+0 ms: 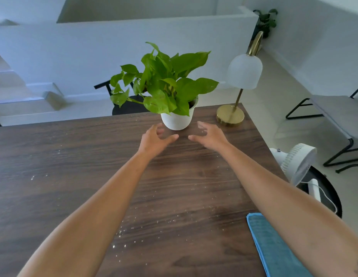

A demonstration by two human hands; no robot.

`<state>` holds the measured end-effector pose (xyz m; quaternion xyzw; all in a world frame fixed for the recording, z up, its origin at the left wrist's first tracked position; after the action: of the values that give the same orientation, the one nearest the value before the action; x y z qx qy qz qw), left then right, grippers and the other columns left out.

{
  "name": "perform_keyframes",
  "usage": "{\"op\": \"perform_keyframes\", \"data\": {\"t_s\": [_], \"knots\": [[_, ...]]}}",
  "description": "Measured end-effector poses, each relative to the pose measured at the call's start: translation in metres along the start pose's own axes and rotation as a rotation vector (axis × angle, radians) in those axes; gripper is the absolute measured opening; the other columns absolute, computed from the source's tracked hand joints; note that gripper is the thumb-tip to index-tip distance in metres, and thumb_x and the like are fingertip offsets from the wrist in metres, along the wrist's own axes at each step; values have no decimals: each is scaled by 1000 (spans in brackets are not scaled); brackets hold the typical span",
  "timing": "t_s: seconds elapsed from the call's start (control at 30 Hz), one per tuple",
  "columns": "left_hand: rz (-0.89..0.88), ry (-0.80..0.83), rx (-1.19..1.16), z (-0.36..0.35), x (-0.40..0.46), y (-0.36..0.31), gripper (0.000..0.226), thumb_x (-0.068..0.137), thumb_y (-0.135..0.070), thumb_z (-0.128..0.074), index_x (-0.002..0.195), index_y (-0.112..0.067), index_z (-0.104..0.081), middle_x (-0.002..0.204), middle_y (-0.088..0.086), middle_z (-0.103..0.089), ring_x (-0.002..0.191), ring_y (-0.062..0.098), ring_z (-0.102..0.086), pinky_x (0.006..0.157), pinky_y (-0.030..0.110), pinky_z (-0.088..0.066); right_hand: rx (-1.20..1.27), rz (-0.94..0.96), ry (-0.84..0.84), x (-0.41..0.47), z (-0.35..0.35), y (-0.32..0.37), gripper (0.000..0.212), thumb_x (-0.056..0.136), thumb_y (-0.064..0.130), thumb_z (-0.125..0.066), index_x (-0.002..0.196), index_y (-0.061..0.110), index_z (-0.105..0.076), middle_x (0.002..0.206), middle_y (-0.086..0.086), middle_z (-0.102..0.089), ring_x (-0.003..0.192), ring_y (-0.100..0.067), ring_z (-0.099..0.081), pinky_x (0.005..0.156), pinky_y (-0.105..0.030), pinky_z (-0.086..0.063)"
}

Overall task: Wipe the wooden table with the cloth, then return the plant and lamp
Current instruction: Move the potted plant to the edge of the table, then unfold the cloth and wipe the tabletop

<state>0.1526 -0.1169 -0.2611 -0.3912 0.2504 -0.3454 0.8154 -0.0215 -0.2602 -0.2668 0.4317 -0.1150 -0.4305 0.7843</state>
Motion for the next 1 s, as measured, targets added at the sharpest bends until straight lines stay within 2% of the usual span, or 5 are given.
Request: {"op": "perform_keyframes", "data": {"t_s": [0.3, 0.47, 0.6, 0.83, 1.0], "knots": [[-117, -6, 276, -33, -86, 9, 75, 85, -64, -58, 145, -20, -46, 150, -2, -47, 139, 19, -42, 110, 37, -36, -89, 18, -97, -118, 0, -38, 59, 97, 45, -60, 148, 20, -46, 153, 4, -47, 148, -14, -29, 117, -31, -23], [-174, -6, 381, -55, -139, 12, 75, 87, -68, -52, 146, -22, -44, 156, -3, -40, 146, 15, -31, 116, 39, -33, -159, 73, -109, -169, 2, -65, 55, 99, 43, -56, 147, 19, -47, 154, 2, -46, 151, -15, -24, 118, -31, -21], [-192, 10, 440, -80, -185, 7, 73, 88, -67, -51, 148, -24, -42, 158, -5, -36, 149, 13, -24, 118, 36, -28, -217, 125, -104, -201, 8, -89, 53, 99, 39, -55, 147, 19, -47, 153, 1, -47, 151, -17, -25, 119, -31, -22], [-285, 108, 506, -151, -238, -36, 65, 90, -58, -57, 146, -26, -46, 154, -6, -43, 149, 13, -23, 119, 32, -22, -365, 129, -170, -257, 58, -150, 45, 101, 29, -54, 143, 15, -51, 149, -2, -51, 149, -24, -28, 121, -43, -26], [-358, 173, 554, -202, -253, -69, 53, 92, -47, -59, 137, -20, -56, 139, 0, -57, 140, 19, -38, 114, 35, -32, -520, 143, -146, -277, 74, -180, 45, 103, 33, -49, 144, 15, -50, 149, -3, -51, 146, -26, -32, 122, -43, -21]]}}
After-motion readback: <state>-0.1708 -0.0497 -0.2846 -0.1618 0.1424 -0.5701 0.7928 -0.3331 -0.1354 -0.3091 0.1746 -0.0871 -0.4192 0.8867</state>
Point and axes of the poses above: each hand's wrist, its own x-axis towards the middle knuckle, its own z-axis out of the back of the hand, y = z × x, the point moved 8 cm from there along x, towards the middle knuckle
